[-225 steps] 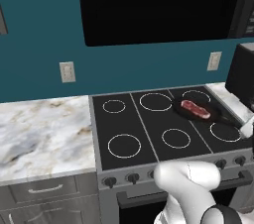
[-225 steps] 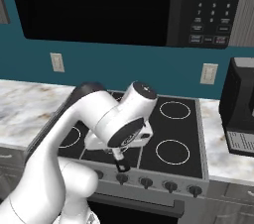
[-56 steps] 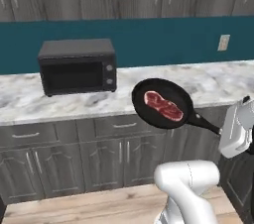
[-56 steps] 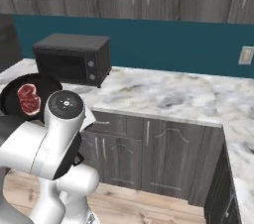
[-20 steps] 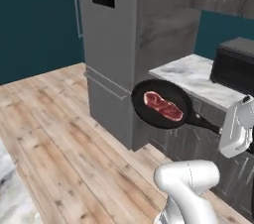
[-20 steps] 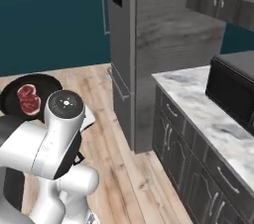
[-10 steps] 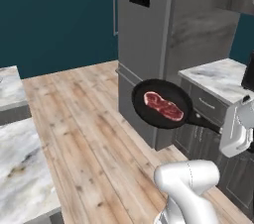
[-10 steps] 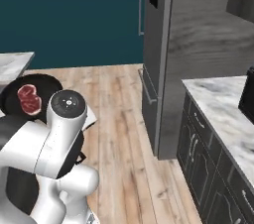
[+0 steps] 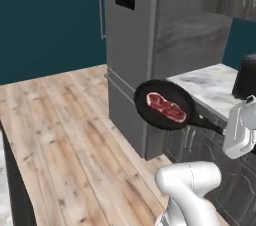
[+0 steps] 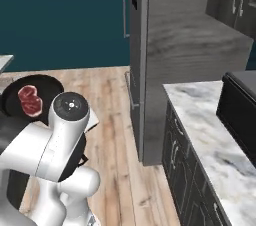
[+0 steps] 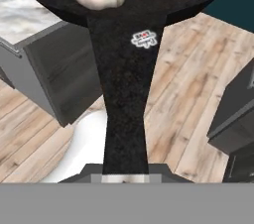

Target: Pick up the pan with the steak in it and place it on the dining table. Then place the steak on the plate.

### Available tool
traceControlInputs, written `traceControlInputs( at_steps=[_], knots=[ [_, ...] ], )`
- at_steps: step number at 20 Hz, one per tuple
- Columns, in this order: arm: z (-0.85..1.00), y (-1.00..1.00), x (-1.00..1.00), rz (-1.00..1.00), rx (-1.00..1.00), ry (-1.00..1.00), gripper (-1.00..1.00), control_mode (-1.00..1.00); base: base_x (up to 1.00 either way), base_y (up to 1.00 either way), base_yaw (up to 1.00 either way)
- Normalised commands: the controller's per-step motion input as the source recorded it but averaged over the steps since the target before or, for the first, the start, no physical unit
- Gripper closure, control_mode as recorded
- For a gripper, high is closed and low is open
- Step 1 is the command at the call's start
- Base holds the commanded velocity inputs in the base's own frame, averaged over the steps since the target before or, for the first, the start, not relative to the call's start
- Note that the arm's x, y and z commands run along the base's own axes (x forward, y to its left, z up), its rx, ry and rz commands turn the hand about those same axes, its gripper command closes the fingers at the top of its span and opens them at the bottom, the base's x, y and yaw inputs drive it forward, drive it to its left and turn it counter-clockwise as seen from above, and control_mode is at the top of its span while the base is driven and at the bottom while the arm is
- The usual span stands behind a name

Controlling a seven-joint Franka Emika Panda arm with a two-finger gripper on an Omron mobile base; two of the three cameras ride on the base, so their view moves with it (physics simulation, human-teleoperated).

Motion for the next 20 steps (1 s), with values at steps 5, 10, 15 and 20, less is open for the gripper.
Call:
traceControlInputs(
  at_steps=[5, 10, 15, 20],
  knots=[
    [0.00, 0.00, 0.00, 0.00, 0.00, 0.00, 1.00, 1.00, 1.00, 0.02, 0.00],
    [0.00, 0.00, 0.00, 0.00, 0.00, 0.00, 1.00, 1.00, 1.00, 0.05, 0.00],
    [0.00, 0.00, 0.00, 0.00, 0.00, 0.00, 1.00, 1.00, 1.00, 0.03, 0.00],
    [0.00, 0.00, 0.00, 0.00, 0.00, 0.00, 1.00, 1.00, 0.91, 0.02, 0.03]
  ],
)
